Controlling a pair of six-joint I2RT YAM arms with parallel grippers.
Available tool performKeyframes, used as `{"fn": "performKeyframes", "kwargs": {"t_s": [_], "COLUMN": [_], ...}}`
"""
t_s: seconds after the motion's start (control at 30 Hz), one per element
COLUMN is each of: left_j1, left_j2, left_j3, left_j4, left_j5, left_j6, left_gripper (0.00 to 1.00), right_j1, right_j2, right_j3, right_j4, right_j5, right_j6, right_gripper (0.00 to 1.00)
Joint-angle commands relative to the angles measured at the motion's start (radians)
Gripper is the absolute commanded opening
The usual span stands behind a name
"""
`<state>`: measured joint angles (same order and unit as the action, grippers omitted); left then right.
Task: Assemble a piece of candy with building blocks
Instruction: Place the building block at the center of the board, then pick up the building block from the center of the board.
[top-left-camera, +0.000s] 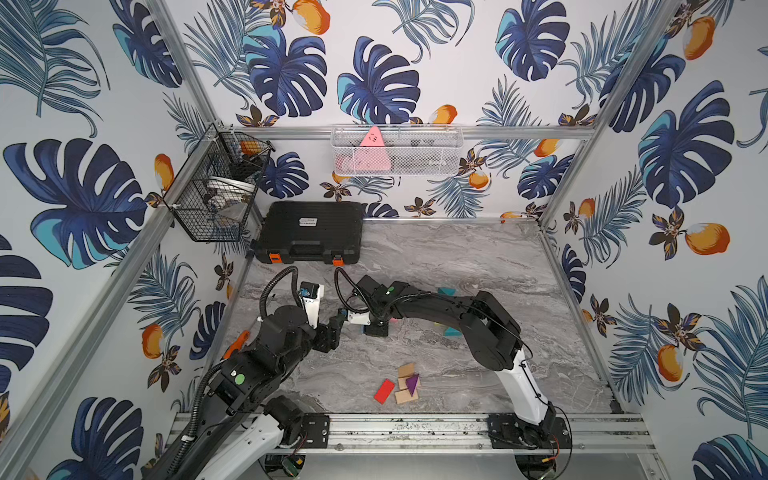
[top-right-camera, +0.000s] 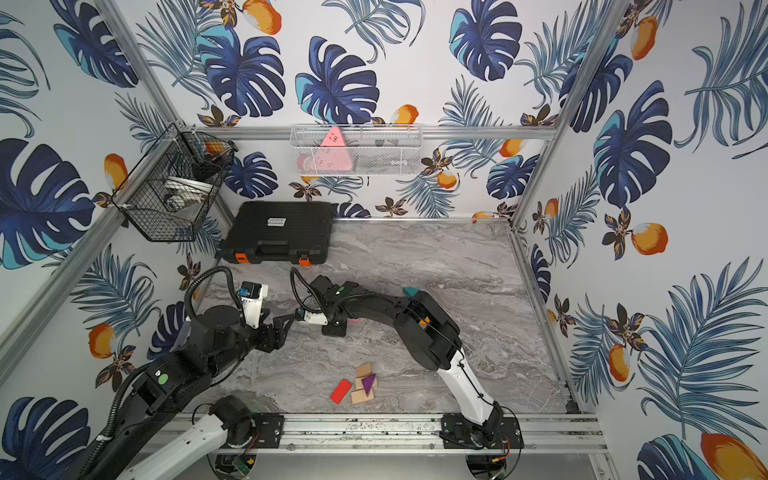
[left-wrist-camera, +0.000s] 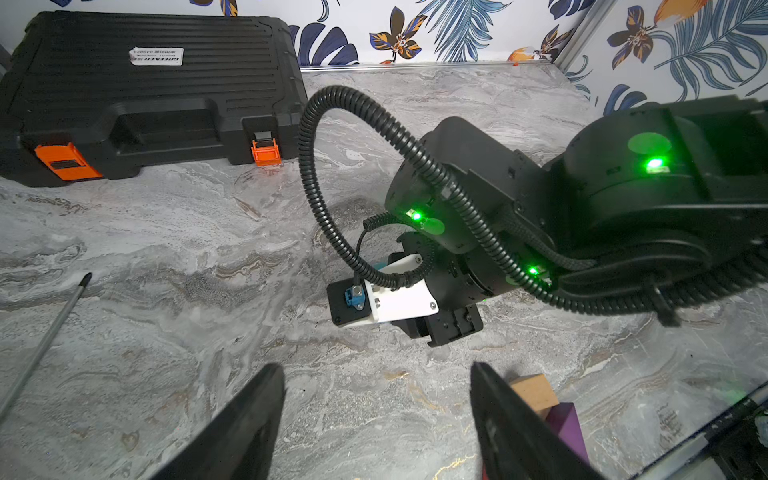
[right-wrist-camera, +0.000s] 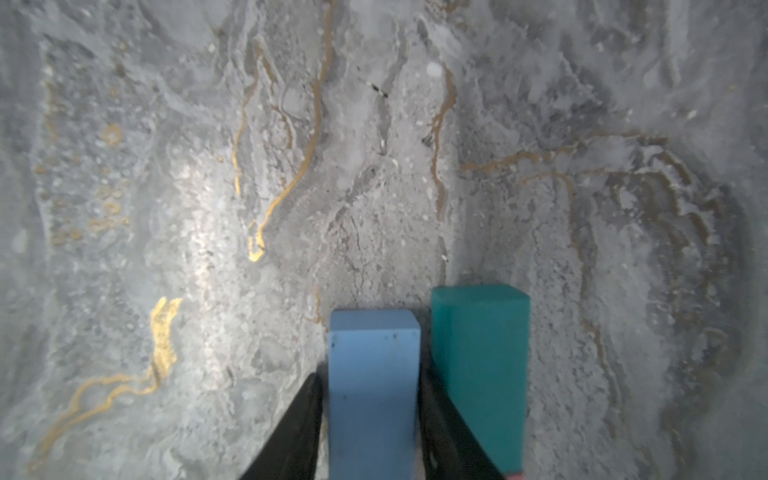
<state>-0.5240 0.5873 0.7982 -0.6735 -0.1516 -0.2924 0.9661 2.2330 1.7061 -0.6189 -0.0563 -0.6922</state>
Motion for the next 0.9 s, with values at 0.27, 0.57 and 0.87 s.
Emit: {"fn": "performKeyframes", "kwargs": {"t_s": [0.27, 0.57, 0.87], "left_j1": [0.000, 0.000, 0.001], "left_j2": [-0.032, -0.062, -0.066], "left_j3": [-0.001, 0.001, 0.002], "left_j4": [0.002, -0.003, -0.007], "left_j5": [-0.009, -0.036, -0.042], "left_j6": [-0.010, -0.016, -0.017], "left_gripper": [0.75, 0.76, 0.76], "right_j1": [0.002, 0.005, 0.111], "right_j2": [-0.128, -0.365, -0.545], "right_j3": [-0.047, -0.299, -0.617], "right_j4": [-0.018, 0.047, 0.155], "right_j5": [-0.117, -0.209, -0.294], "right_j6": [0.032, 0.076, -0.007], "right_gripper": [0.52, 0.61, 0.74]}}
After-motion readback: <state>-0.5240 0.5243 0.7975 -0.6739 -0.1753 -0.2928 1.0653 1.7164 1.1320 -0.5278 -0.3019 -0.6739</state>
